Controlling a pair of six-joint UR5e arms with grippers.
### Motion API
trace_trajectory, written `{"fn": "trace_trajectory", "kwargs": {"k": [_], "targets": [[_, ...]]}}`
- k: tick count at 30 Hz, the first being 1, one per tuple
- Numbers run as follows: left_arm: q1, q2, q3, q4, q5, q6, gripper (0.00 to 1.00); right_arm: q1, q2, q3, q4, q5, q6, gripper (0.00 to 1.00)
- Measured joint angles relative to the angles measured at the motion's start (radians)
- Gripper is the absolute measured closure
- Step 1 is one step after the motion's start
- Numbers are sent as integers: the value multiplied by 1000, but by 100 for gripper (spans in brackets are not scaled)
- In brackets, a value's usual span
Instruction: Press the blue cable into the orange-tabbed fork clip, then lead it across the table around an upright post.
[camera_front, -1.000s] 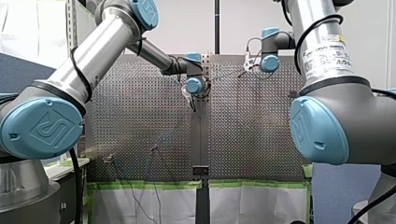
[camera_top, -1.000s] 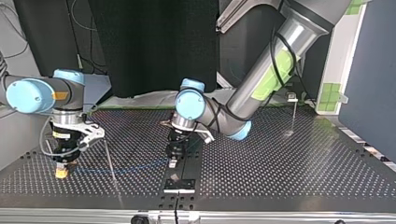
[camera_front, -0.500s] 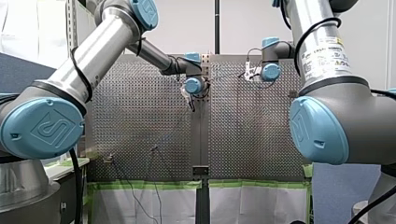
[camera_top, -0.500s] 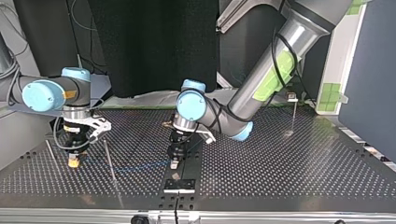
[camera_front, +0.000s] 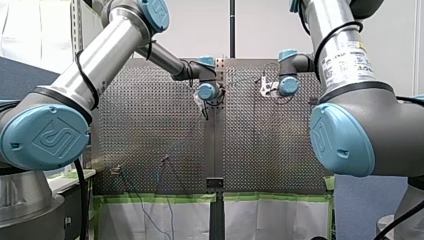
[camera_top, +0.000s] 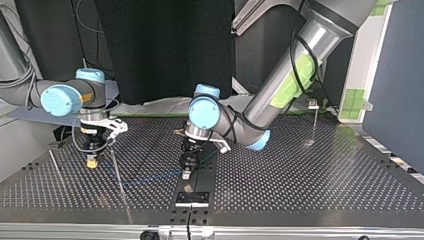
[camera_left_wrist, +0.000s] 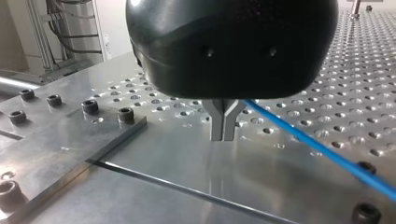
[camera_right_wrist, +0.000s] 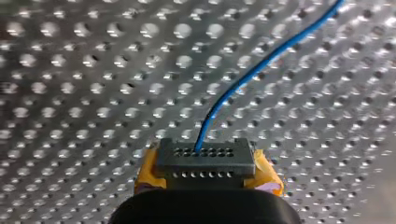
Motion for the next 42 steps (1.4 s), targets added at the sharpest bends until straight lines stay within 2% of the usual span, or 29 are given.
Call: {"fn": "trace_trajectory", "kwargs": {"k": [2, 3, 5, 6, 8, 9, 11, 12, 14, 16, 25, 34, 42], "targets": [[0, 0, 0, -6, 0, 2, 87, 1, 4, 4, 0, 0, -1, 100], [-1, 0, 0, -9, 0, 3, 87, 1, 5, 6, 0, 0, -1, 100], [-2, 0, 0, -14, 0, 5, 78, 1, 8, 12, -1, 2, -2, 100], [-3, 0, 0, -18, -1, 6, 78, 1, 8, 15, -1, 3, -2, 100], [-3, 1, 0, -23, -1, 6, 70, 1, 9, 21, -3, 5, -2, 100], [-3, 1, 0, -26, -1, 7, 70, 1, 10, 23, -3, 5, -2, 100], [-4, 1, 0, -32, -2, 8, 60, 1, 10, 26, -3, 6, -2, 100], [-4, 1, 0, -36, -2, 9, 60, 2, 11, 26, -3, 6, -2, 100], [-5, 1, 0, -47, -6, 16, 47, 3, 12, 27, -4, 5, -3, 100], [-6, 1, 0, -55, -9, 24, 45, 4, 13, 27, -4, 5, -4, 100], [-7, 1, 0, -84, -16, 33, 42, 8, 24, 48, -10, 8, -8, 100], [-7, 1, 0, -106, -65, 34, 42, 8, 33, 82, -39, 8, -8, 100], [-7, 1, 0, -108, -83, 35, 42, 11, 53, 92, -45, 10, -11, 100]]}}
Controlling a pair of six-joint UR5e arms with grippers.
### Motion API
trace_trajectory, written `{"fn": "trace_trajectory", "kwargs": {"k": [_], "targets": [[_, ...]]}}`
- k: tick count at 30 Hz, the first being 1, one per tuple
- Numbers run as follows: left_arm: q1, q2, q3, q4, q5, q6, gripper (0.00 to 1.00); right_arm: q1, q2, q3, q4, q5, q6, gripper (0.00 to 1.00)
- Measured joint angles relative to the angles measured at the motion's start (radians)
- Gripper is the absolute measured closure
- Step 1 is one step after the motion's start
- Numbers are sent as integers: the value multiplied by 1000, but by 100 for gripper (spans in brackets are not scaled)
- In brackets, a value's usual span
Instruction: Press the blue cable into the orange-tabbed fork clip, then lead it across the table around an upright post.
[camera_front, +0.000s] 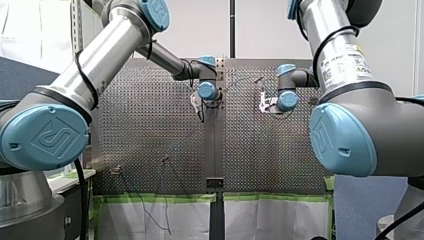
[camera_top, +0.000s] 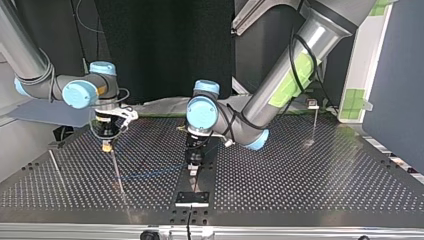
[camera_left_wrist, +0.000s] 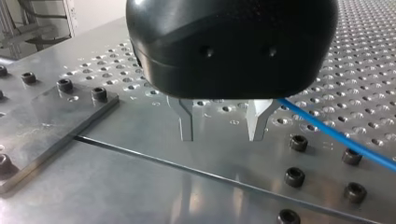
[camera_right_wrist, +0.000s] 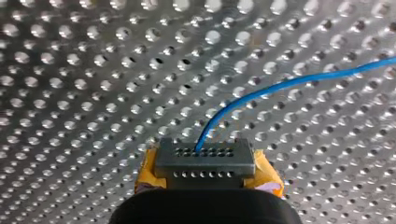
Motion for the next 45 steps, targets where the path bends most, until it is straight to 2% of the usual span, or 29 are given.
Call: {"fn": "trace_trajectory", "kwargs": {"k": [9, 10, 12, 13, 14, 15, 17, 19, 22, 45], "targets": [[0, 0, 0, 0, -3, 2, 42, -6, 32, 49, -51, 1, 0, 100], [0, 0, 0, 0, -3, 3, 39, -7, 38, 53, -57, 1, -1, 100], [0, 0, 0, 0, -2, 5, 39, -8, 45, 60, -65, 0, -1, 100], [0, 0, 0, 0, -2, 6, 26, -9, 49, 64, -70, -1, -1, 100], [0, 0, 0, 0, -2, 7, 21, -10, 52, 67, -73, -1, -2, 100], [0, 0, 0, 0, -2, 8, 21, -10, 55, 69, -76, -1, -2, 100], [0, 0, 0, 0, -3, 10, 9, -12, 58, 72, -80, -2, -2, 100], [0, 0, 0, -1, -5, 10, 7, -13, 61, 74, -82, -2, -3, 100], [0, 0, 0, -2, -7, 11, 5, -15, 62, 75, -83, -3, -5, 100], [-4, 0, 0, -35, -16, 20, 5, -16, 72, 75, -86, -2, -11, 100]]}}
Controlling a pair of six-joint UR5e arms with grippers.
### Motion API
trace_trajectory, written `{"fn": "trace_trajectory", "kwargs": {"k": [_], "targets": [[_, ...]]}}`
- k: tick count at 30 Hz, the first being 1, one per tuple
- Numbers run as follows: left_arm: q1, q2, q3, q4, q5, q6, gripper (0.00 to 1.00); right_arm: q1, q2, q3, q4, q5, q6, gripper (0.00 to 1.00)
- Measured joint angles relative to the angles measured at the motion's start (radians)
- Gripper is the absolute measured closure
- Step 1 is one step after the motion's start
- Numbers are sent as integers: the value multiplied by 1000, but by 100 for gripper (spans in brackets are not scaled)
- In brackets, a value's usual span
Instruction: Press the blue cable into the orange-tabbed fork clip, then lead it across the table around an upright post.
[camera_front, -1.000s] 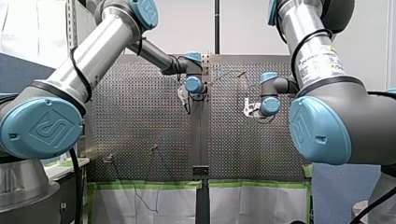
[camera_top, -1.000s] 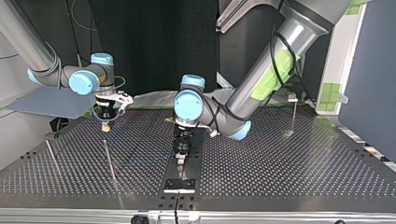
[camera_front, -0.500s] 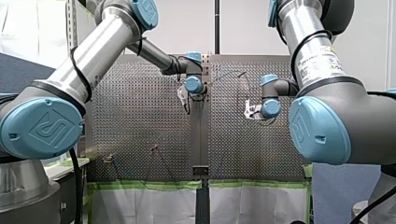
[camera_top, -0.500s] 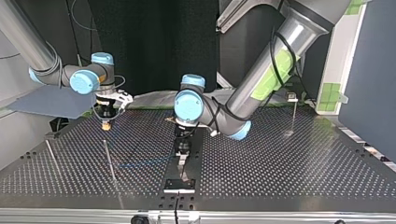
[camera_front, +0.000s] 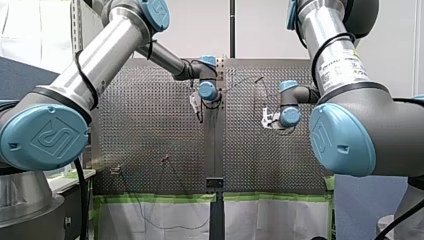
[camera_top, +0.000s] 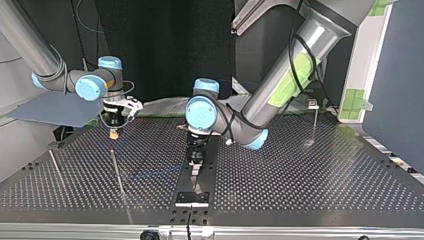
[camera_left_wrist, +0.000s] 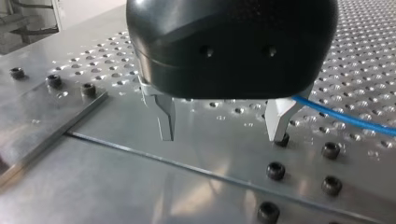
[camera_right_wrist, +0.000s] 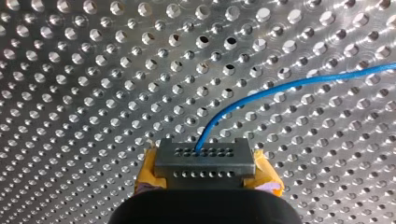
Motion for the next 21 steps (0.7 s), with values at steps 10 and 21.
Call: {"fn": "trace_trajectory", "kwargs": {"k": [10, 21], "targets": [[-22, -1, 0, -4, -12, 15, 5, -9, 30, 13, -8, 1, -16, 100], [-35, -4, 41, -22, -23, 8, 2, -28, 32, 35, -52, -5, -16, 100]]}}
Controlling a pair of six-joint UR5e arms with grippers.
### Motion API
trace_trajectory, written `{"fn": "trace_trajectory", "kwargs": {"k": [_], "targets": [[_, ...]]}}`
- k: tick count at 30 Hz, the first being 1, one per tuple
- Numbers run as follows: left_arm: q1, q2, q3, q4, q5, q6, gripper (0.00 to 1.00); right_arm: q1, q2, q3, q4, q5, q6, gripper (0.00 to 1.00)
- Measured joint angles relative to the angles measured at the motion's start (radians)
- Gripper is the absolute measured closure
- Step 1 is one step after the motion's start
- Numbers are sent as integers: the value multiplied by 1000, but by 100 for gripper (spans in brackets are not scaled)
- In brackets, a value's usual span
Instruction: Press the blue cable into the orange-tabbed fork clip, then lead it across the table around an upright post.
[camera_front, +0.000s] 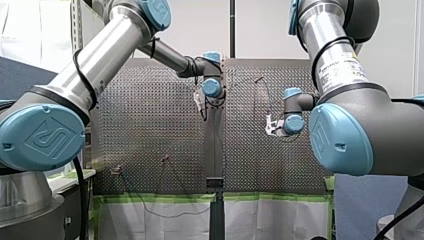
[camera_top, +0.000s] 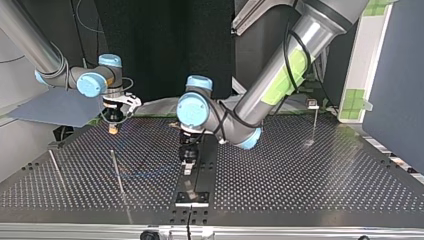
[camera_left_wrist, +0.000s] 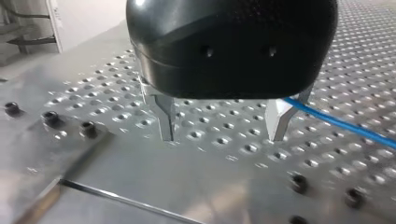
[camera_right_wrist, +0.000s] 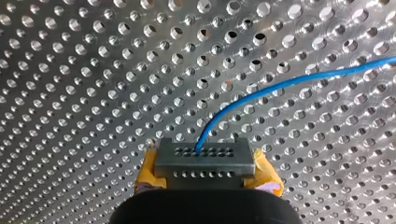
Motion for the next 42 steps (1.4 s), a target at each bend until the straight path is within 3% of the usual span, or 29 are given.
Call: {"fn": "trace_trajectory", "kwargs": {"k": [9, 16, 25, 42], "targets": [[-15, -39, 71, -48, 5, -28, 2, -20, 21, 40, -53, -11, 29, 100], [-30, -47, 139, -61, 2, -35, 2, -16, 75, 46, -98, 0, 30, 100], [-43, -48, 217, -67, 15, -63, 2, -20, 156, 46, -169, 9, 44, 100], [-36, -48, 230, -92, -4, -64, 2, -66, 318, 22, -330, 7, 65, 100]]}}
